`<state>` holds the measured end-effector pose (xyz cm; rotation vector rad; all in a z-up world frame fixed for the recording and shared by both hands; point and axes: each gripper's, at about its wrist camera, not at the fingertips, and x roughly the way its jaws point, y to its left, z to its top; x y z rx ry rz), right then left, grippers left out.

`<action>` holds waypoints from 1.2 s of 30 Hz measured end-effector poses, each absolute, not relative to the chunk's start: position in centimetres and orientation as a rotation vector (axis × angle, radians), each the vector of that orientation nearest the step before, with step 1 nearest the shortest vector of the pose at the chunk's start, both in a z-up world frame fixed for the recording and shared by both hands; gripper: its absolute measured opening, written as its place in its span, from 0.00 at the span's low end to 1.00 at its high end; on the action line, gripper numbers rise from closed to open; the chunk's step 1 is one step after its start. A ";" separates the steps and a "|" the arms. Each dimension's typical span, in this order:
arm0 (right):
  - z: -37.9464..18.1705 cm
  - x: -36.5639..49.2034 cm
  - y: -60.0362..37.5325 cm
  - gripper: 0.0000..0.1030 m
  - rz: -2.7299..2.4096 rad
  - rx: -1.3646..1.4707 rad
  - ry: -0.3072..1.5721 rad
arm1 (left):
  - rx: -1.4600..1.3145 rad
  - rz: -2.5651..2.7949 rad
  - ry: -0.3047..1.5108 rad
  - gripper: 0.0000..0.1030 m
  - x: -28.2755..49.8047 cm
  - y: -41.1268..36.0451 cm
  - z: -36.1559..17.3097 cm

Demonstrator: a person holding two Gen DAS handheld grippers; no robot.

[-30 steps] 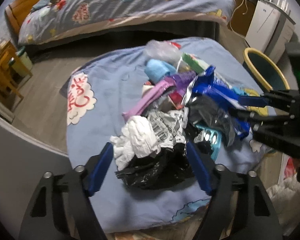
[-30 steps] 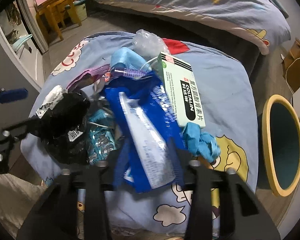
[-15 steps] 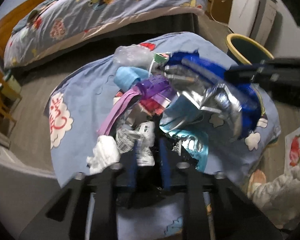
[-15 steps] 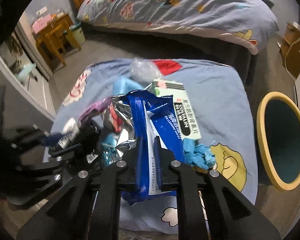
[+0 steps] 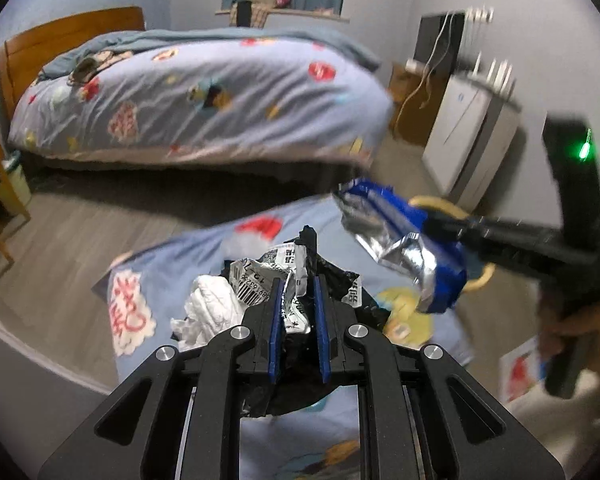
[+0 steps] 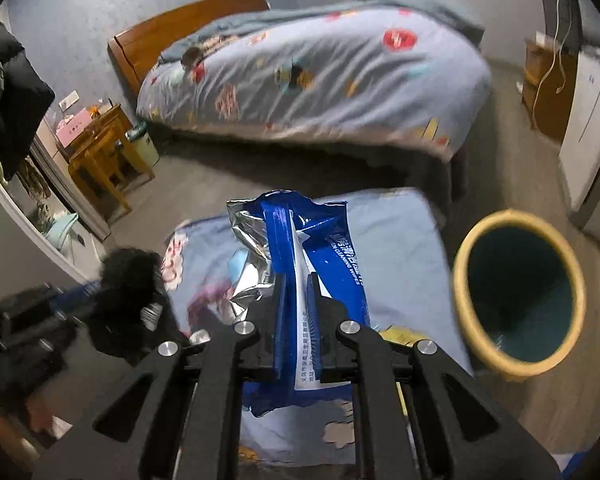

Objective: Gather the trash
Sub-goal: 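Carry the blue wrapper over the bin and open the right tool while the left tool drops tissue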

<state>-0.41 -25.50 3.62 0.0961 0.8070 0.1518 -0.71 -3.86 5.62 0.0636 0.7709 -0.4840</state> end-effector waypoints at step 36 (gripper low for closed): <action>-0.9 6.7 -36.8 0.09 0.075 0.163 0.925 | 0.181 -0.603 0.987 0.54 10.3 -14.7 -7.8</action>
